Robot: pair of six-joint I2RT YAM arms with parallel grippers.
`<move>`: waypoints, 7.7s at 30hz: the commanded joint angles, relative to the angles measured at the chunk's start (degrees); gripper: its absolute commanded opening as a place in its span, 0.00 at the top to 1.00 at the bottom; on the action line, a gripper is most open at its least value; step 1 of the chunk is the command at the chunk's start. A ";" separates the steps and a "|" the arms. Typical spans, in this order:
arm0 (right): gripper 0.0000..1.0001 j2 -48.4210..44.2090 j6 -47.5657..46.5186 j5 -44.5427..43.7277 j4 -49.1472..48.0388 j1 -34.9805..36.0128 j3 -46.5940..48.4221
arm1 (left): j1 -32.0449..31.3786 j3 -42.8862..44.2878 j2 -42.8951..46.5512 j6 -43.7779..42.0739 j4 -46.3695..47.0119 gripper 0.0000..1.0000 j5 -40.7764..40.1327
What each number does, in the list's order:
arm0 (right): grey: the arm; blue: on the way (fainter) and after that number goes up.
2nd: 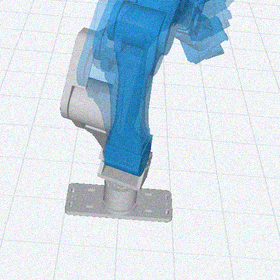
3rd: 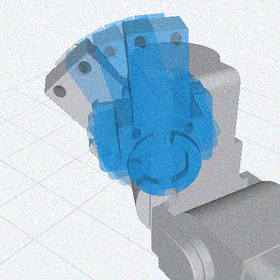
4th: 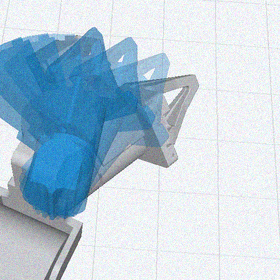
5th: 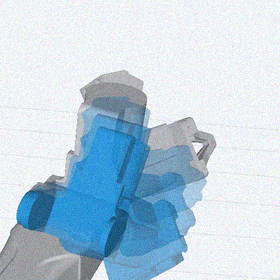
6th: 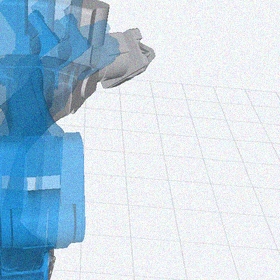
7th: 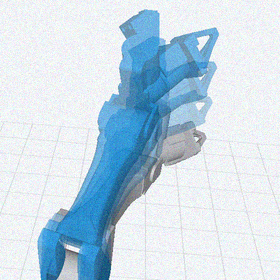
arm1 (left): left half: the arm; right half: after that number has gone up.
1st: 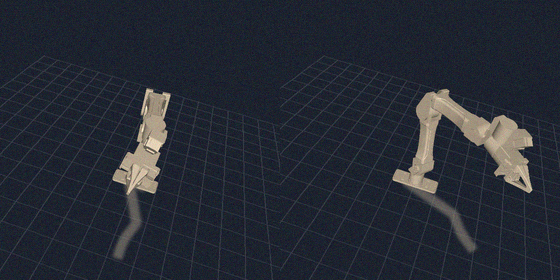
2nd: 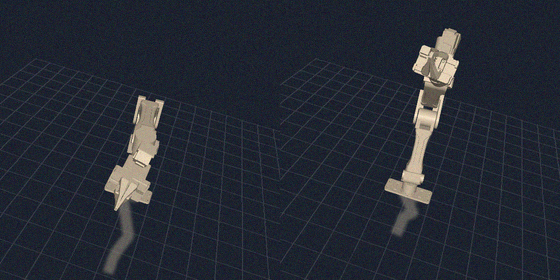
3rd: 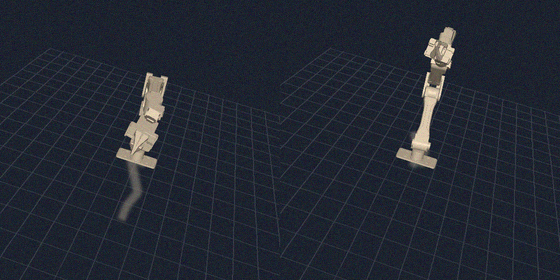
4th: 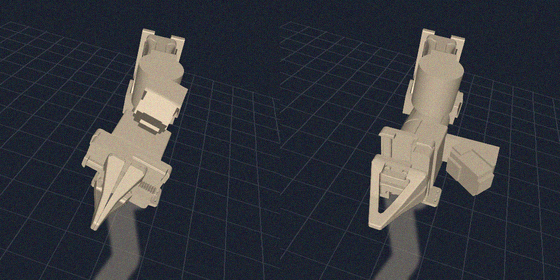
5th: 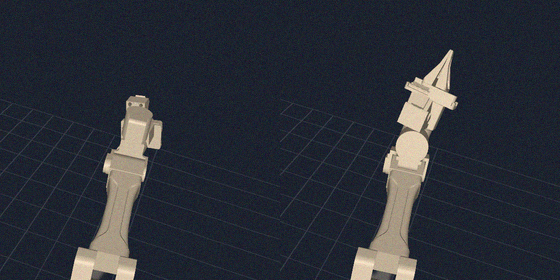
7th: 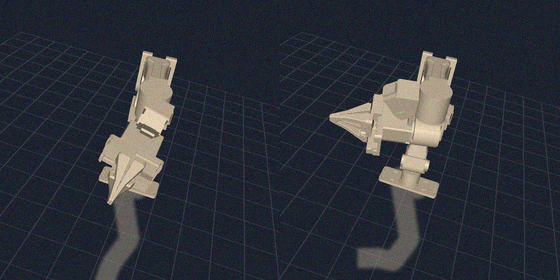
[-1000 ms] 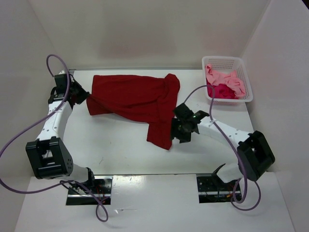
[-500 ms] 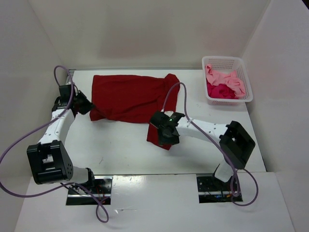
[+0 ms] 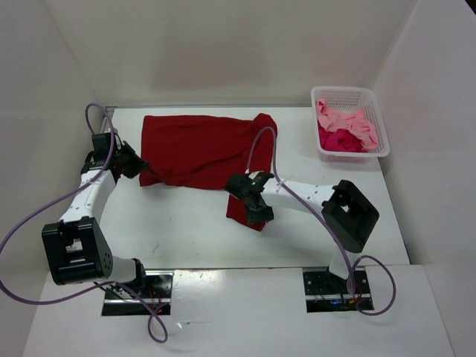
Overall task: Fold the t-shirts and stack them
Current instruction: Flatten out the tshirt, then fold the flattened tshirt in 1/3 of the way
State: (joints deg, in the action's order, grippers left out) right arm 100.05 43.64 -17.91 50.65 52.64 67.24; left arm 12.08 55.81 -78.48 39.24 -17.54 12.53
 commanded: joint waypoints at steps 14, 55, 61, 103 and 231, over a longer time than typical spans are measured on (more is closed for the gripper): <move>0.99 0.33 -0.05 0.32 3.05 1.15 6.83 | -3.46 0.78 0.61 1.36 3.65 1.00 1.35; 1.00 4.26 -19.56 0.92 -12.95 -28.72 87.09 | 6.56 52.40 -4.93 13.40 3.81 1.00 2.76; 1.00 18.59 -13.94 12.10 -12.59 -36.99 93.06 | 6.56 51.13 -13.62 12.79 4.44 1.00 2.75; 1.00 -33.43 -2.33 30.21 -11.12 -41.04 -15.21 | 9.90 -13.54 10.44 1.10 4.82 1.00 5.75; 0.57 -32.73 -1.09 19.66 -2.13 -43.15 -14.08 | 11.57 -12.75 10.71 5.93 -12.97 0.04 4.96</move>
State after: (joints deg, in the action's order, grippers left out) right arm 65.39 46.89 0.19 49.30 9.74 49.74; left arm 23.35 39.97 -69.19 46.41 -32.32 17.28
